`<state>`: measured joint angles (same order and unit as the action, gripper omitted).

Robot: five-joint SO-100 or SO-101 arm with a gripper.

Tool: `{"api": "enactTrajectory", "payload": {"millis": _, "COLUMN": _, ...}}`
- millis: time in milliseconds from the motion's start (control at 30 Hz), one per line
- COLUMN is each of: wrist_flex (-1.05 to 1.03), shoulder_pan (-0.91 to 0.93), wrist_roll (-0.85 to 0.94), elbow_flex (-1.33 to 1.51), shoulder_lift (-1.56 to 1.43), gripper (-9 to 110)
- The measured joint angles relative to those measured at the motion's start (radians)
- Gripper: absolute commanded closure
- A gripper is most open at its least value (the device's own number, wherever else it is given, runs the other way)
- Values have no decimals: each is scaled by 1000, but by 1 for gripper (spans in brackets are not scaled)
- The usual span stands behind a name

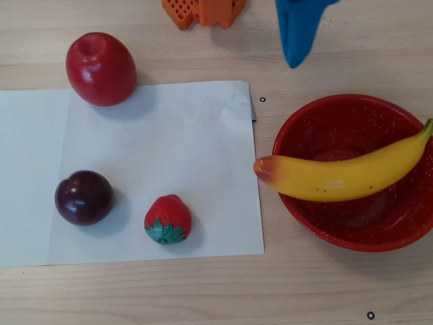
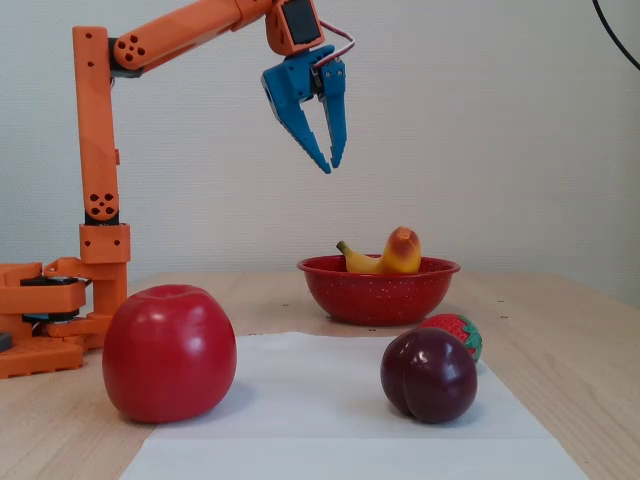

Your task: Grasp the banana and put it in the red bowl

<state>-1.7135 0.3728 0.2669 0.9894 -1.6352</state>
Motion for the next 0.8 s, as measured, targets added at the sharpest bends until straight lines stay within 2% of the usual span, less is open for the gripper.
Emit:
{"api": "enactTrajectory", "payload": {"millis": 133, "wrist_flex": -14, "shoulder_pan": -54, "wrist_roll": -2, "elbow_flex": 32, "shoulder_lift": -84, "gripper": 101}}
{"api": "enactTrajectory", "payload": {"millis": 267, "wrist_flex": -6, "shoulder_pan": -100, "wrist_roll": -35, "elbow_flex": 198, "shoulder_lift": -261, "gripper": 101}}
{"api": "enactTrajectory", "payload": {"millis": 800, "wrist_flex": 342, "shoulder_pan": -250, "wrist_roll": -57, "elbow_flex": 917, "shoulder_lift": -769, "gripper": 101}}
